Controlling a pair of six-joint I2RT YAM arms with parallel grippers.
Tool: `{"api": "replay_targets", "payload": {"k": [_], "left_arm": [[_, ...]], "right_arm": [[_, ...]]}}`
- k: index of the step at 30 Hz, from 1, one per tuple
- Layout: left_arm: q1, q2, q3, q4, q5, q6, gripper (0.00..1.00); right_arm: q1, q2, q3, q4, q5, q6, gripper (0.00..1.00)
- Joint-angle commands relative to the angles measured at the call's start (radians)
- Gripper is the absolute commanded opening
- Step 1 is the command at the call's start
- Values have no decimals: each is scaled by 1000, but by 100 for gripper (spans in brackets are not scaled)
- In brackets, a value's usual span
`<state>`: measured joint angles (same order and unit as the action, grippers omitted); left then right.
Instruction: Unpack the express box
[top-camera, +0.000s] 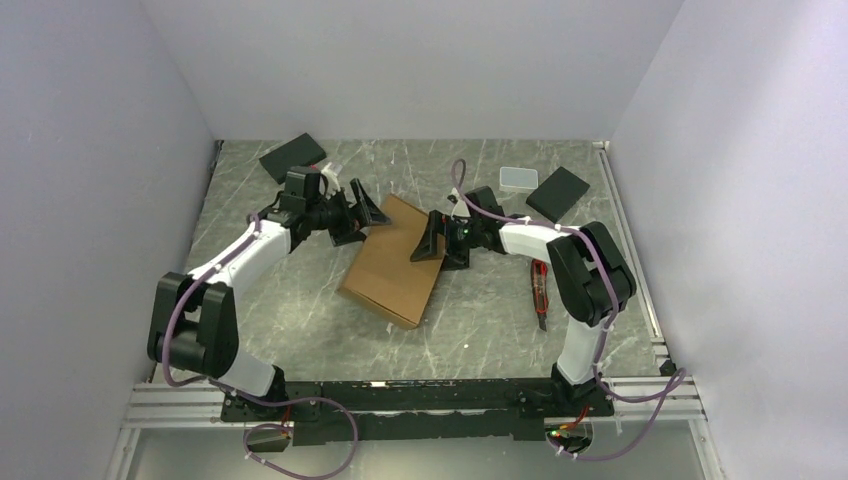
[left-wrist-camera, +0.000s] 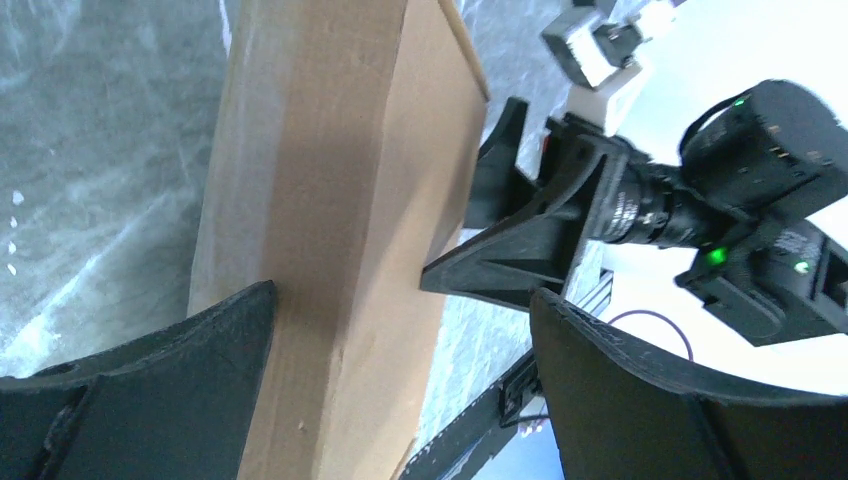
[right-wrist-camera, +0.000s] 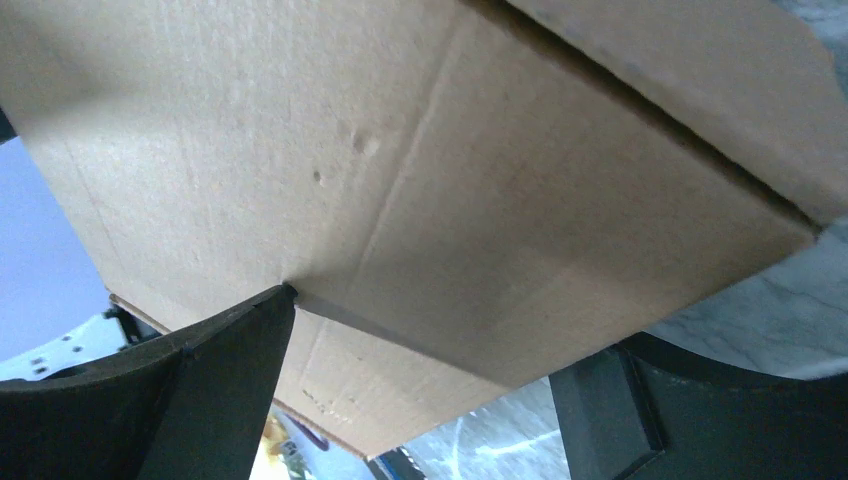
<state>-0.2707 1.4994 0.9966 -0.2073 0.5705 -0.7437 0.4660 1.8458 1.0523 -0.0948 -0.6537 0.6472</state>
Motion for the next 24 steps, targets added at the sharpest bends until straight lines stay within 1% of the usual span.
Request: {"api": "replay_targets", "payload": {"k": [1, 5, 8, 12, 15, 19, 22, 24], "left_arm": [[-110, -79, 86, 21, 211, -130, 96], [-139, -88, 72, 56, 193, -165, 97], [-158, -83, 49, 96, 187, -192, 97], [-198, -72, 48, 119, 172, -209, 97], [-230, -63, 57, 124, 154, -215, 97], [-269, -44, 77, 118, 137, -211, 97], [-293, -35, 79, 117, 126, -212, 97], [-303, -29, 74, 123, 126, -213, 97]], "right_arm": [[34, 24, -15, 326, 4, 162, 95], [28, 12, -117, 508, -12, 265, 98], [3, -7, -181, 575, -8, 307, 100], [-67, -46, -283, 666, -32, 344, 100], [-109, -74, -314, 640, -52, 326, 100], [-128, -106, -356, 627, -72, 306, 100], [-134, -141, -373, 573, -67, 276, 100], [-135, -174, -376, 508, -42, 238, 100]]}}
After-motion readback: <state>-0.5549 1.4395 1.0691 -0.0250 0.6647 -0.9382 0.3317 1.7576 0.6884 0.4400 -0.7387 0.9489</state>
